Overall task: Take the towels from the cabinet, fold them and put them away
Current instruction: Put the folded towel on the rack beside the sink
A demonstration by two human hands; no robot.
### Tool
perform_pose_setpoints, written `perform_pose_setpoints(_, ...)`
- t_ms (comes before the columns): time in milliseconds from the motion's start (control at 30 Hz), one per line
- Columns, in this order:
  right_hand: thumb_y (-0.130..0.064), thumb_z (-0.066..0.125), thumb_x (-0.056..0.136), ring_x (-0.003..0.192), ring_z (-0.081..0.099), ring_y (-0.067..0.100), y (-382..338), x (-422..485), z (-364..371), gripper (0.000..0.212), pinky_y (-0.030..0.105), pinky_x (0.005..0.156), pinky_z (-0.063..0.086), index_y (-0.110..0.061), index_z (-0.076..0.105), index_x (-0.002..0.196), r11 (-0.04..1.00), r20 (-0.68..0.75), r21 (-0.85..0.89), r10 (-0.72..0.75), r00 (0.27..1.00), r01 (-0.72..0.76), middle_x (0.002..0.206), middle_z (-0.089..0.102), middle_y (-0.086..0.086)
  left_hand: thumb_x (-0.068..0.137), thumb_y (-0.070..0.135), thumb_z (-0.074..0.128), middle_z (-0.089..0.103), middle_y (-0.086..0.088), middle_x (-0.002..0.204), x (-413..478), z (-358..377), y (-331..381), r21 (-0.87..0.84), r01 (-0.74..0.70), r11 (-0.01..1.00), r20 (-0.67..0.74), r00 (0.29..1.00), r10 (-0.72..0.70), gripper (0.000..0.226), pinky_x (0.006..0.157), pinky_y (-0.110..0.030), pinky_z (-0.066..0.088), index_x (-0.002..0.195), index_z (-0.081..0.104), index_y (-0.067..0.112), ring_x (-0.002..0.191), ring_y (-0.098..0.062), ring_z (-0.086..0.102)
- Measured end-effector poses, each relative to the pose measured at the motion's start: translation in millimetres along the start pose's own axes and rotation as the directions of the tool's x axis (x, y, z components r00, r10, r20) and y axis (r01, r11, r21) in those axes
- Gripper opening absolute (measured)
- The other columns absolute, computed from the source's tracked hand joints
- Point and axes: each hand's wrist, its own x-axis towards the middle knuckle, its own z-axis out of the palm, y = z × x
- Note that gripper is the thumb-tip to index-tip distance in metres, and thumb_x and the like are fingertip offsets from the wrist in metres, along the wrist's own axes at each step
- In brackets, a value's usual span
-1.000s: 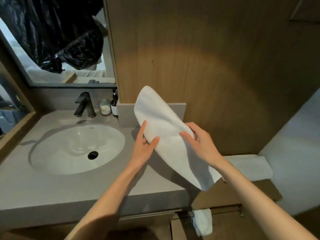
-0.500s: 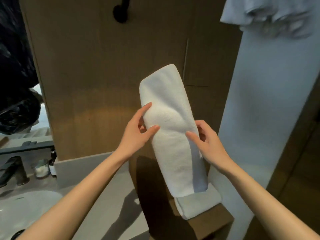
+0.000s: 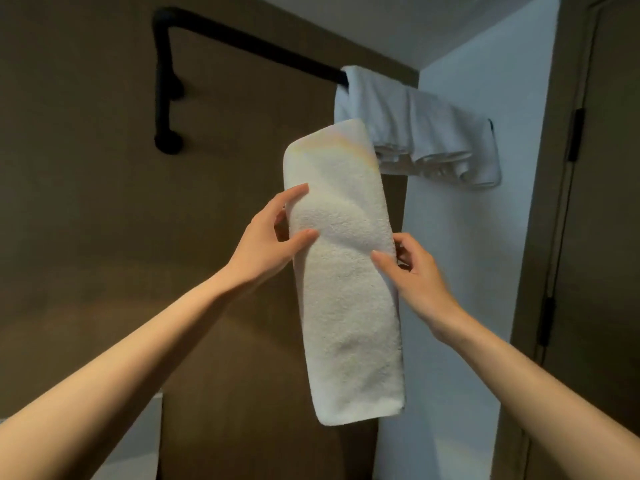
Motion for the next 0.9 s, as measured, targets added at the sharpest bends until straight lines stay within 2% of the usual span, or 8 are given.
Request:
perform_pose_setpoints(167, -0.028, 0.061, 0.094, 0.099, 0.063, 0.014, -6, 53, -20, 0.008, 0.026, 0.084, 0.05, -0.032, 0.057, 0.1, 0.998, -0.025, 0.017, -0.054, 0.998, 0.055, 0.104, 0.067, -0.006, 0.086, 0.021, 0.069, 0.049, 0.014, 0.133, 52, 2, 22, 0.046, -0.006, 0.999, -0.017, 1.0, 0.007, 0.062, 0.093, -0.018, 0.049, 0.142, 0.041, 0.024, 0.113, -0.004, 0.056)
perform_pose_setpoints(300, -0.018, 0.062, 0.093, 0.082, 0.059, 0.002, -21, 93, -18, 0.013, 0.006, 0.064, 0.045, -0.018, 0.059, 0.106, 0.988, -0.095, 0.108, -0.1, 0.99, 0.11, 0.095, 0.064, -0.008, 0.087, 0.014, 0.068, 0.051, 0.008, 0.135, 96, -12, 34, 0.061, -0.032, 0.998, -0.028, 0.999, 0.034, 0.061, 0.085, -0.01, 0.048, 0.142, 0.041, 0.022, 0.1, 0.005, 0.06)
perform_pose_setpoints(433, -0.016, 0.063, 0.093, 0.075, 0.059, 0.005, -37, 137, -10, 0.013, 0.007, 0.057, 0.045, -0.015, 0.06, 0.106, 0.974, -0.167, 0.196, -0.084, 0.982, 0.116, 0.089, 0.064, -0.005, 0.09, 0.012, 0.065, 0.05, 0.0, 0.139, 141, -30, 41, 0.113, -0.051, 0.992, -0.05, 0.997, 0.057, 0.062, 0.086, -0.008, 0.047, 0.144, 0.037, 0.022, 0.094, 0.004, 0.061)
perform_pose_setpoints(600, -0.019, 0.064, 0.092, 0.071, 0.061, 0.009, -63, 196, 2, 0.016, 0.011, 0.046, 0.043, -0.014, 0.064, 0.107, 0.956, -0.219, 0.274, -0.047, 0.975, 0.107, 0.092, 0.067, 0.002, 0.093, 0.009, 0.06, 0.056, -0.004, 0.124, 197, -55, 44, 0.076, -0.043, 0.996, -0.081, 0.996, 0.049, 0.063, 0.071, -0.006, 0.048, 0.148, 0.031, 0.018, 0.087, 0.003, 0.061)
perform_pose_setpoints(667, -0.02, 0.065, 0.091, 0.072, 0.063, 0.013, -73, 217, 6, 0.017, 0.015, 0.049, 0.049, -0.014, 0.064, 0.108, 0.948, -0.241, 0.307, -0.01, 0.971, 0.086, 0.096, 0.068, 0.005, 0.094, 0.011, 0.058, 0.052, -0.007, 0.134, 217, -65, 45, 0.047, -0.038, 0.998, -0.066, 0.997, 0.041, 0.063, 0.075, -0.008, 0.05, 0.149, 0.029, 0.02, 0.101, -0.007, 0.06)
perform_pose_setpoints(767, -0.02, 0.068, 0.089, 0.087, 0.067, 0.024, -85, 248, 15, 0.027, 0.034, 0.075, 0.058, -0.013, 0.065, 0.114, 0.941, -0.28, 0.332, 0.024, 0.96, 0.073, 0.105, 0.069, 0.009, 0.095, 0.018, 0.058, 0.044, -0.003, 0.145, 239, -76, 42, 0.003, -0.042, 0.999, -0.053, 0.998, 0.043, 0.066, 0.088, -0.015, 0.049, 0.15, 0.023, 0.027, 0.119, -0.014, 0.054)
perform_pose_setpoints(833, -0.017, 0.069, 0.087, 0.09, 0.066, 0.027, -91, 268, 20, 0.018, 0.041, 0.085, 0.055, -0.013, 0.067, 0.105, 0.935, -0.301, 0.344, 0.018, 0.953, 0.091, 0.105, 0.069, 0.012, 0.093, 0.024, 0.062, 0.043, -0.001, 0.146, 245, -80, 36, -0.012, -0.036, 0.999, -0.051, 0.998, 0.036, 0.07, 0.099, -0.023, 0.046, 0.151, 0.022, 0.032, 0.124, -0.015, 0.052)
perform_pose_setpoints(900, -0.012, 0.069, 0.087, 0.083, 0.063, 0.026, -95, 287, 24, 0.005, 0.042, 0.085, 0.054, -0.013, 0.066, 0.091, 0.924, -0.303, 0.368, 0.017, 0.953, 0.101, 0.097, 0.068, 0.013, 0.085, 0.036, 0.066, 0.042, -0.003, 0.147, 249, -84, 27, 0.074, -0.038, 0.997, -0.07, 0.997, 0.043, 0.076, 0.109, -0.036, 0.039, 0.149, 0.024, 0.038, 0.13, -0.02, 0.046)
